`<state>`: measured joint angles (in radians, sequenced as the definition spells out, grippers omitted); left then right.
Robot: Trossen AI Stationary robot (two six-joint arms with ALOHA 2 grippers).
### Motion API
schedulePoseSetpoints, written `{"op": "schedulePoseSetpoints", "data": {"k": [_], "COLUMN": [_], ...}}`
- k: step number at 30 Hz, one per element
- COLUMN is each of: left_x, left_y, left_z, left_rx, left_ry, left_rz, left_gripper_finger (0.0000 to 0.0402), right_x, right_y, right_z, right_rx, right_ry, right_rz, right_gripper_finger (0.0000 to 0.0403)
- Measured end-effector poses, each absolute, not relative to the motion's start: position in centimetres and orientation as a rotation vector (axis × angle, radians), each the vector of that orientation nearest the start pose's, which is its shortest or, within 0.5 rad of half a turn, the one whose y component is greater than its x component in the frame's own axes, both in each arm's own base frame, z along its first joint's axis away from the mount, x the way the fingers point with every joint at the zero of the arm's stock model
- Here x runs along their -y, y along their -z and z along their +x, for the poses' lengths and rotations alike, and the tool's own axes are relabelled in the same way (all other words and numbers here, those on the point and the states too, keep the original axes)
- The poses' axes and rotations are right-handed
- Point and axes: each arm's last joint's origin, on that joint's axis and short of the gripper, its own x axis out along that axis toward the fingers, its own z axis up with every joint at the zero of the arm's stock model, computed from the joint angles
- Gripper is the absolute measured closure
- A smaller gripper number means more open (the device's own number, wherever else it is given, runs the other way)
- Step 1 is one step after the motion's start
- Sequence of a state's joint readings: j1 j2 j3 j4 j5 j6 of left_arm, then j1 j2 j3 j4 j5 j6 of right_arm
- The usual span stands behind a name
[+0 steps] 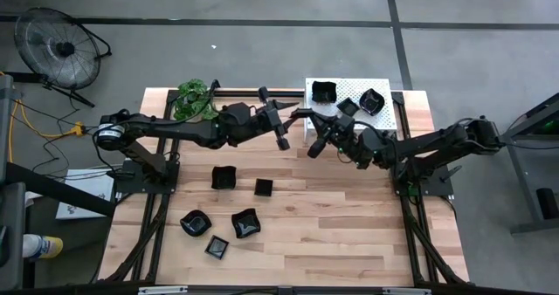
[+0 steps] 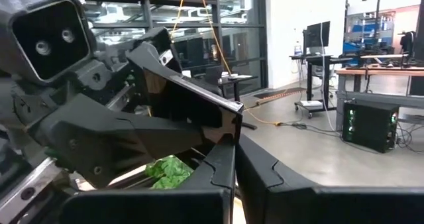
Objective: Pick & Place Mini shaped plates
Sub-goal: Stack the square plate on top of the square plate on the shelf
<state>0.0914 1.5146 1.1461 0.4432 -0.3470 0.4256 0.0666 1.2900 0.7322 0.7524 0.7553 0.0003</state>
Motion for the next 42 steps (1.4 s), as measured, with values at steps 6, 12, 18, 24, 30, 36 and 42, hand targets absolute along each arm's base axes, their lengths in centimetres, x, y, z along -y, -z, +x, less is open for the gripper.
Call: {"op": "schedulePoseSetpoints", "data": {"k": [6,12,18,24,30,36,42], "left_x": [-4.1,-4.0,-3.8,-3.6,-3.6,-3.6,-3.6], "left_y": [-35.1,-37.1,-38.4,-39.1,-39.4,-39.4,-39.4], "left_z": [34.1,32.3,30.3,28.6,27.8,27.8,27.8], "left_rx": [-0.016,0.017,-0.016,-0.067,-0.087,-0.09,-0.091], "left_ry": [-0.454,-0.471,-0.464,-0.45,-0.451,-0.455,-0.455], "left_rz": [0.525,0.559,0.579,0.586,0.588,0.613,0.613], "left_gripper_finger": [0.0229,0.0224,0.0224,0.0224,0.0224,0.0224,0.0224], "right_x": [0.3,0.7,1.1,1.5,1.7,2.5,4.1], "right_y": [-29.6,-30.1,-31.3,-32.6,-32.7,-31.4,-30.0], "right_z": [27.2,26.3,23.8,20.3,17.7,17.1,16.6], "right_rx": [0.176,0.198,0.232,0.286,0.303,0.315,0.262], "right_ry": [0.736,0.829,0.989,1.084,1.105,1.138,1.18], "right_rz": [0.084,0.17,0.304,0.429,0.53,0.672,0.794], "right_gripper_finger": [0.0403,0.0403,0.0403,0.0403,0.0403,0.0403,0.0403]}}
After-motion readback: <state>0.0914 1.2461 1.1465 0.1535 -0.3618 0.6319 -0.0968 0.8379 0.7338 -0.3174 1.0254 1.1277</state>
